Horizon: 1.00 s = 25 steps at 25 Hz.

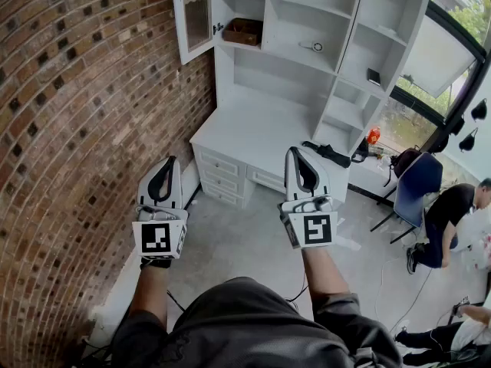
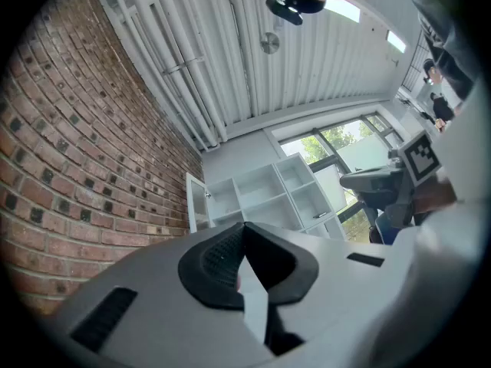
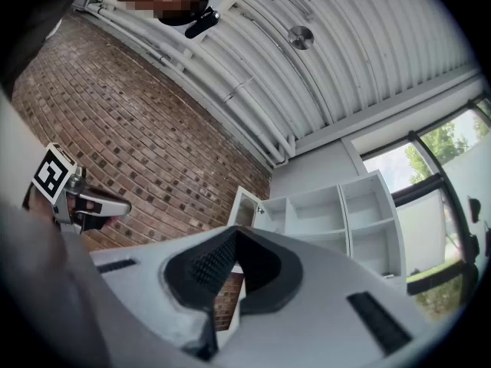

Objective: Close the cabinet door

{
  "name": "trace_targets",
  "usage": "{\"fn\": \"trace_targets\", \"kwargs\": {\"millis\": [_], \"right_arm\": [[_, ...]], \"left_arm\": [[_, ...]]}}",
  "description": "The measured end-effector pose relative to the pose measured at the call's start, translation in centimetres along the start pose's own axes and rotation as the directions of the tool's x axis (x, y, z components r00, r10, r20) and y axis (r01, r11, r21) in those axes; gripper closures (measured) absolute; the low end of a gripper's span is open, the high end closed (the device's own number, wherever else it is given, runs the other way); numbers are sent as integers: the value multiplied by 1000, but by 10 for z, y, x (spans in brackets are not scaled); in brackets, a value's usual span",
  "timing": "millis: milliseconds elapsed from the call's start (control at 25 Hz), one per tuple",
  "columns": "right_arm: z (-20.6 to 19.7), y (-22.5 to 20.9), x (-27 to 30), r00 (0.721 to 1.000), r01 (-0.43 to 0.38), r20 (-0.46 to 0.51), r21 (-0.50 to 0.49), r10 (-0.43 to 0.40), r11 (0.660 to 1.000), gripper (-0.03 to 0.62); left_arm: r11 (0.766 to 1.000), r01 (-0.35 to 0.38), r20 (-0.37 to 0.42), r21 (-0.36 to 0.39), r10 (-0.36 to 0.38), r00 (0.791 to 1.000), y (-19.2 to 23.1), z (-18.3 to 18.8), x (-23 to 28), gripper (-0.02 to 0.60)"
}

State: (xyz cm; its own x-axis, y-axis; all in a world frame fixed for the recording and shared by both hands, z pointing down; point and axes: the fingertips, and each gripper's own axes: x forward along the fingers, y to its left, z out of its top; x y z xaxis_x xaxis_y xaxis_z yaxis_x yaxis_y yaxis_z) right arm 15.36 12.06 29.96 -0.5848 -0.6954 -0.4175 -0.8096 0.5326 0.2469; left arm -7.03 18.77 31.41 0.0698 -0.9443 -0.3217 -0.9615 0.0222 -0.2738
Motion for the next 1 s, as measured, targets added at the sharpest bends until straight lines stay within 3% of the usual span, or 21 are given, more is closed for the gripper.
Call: {"fn": "trace_targets", "kwargs": {"millis": [560, 800, 880, 1000], "right_arm": [[-5, -4, -11, 1000, -14, -13, 1, 14, 1000, 595], [2, -14, -17, 999, -16, 45, 40, 15, 999, 592], [4, -16, -18, 998, -33, 56, 49, 31, 998, 544], [4, -20, -18, 997, -50, 65, 45, 47, 998, 384]], "left_arm": [[1000, 2, -16, -2, -2, 1000, -15, -3, 0, 580], [1000, 2, -29, 1, -2, 1000, -24, -7, 2, 580], [1000, 4, -33, 4, -4, 999, -28, -7, 3, 580], [1000, 0, -41, 7, 0, 999, -33, -8, 4, 580]]}}
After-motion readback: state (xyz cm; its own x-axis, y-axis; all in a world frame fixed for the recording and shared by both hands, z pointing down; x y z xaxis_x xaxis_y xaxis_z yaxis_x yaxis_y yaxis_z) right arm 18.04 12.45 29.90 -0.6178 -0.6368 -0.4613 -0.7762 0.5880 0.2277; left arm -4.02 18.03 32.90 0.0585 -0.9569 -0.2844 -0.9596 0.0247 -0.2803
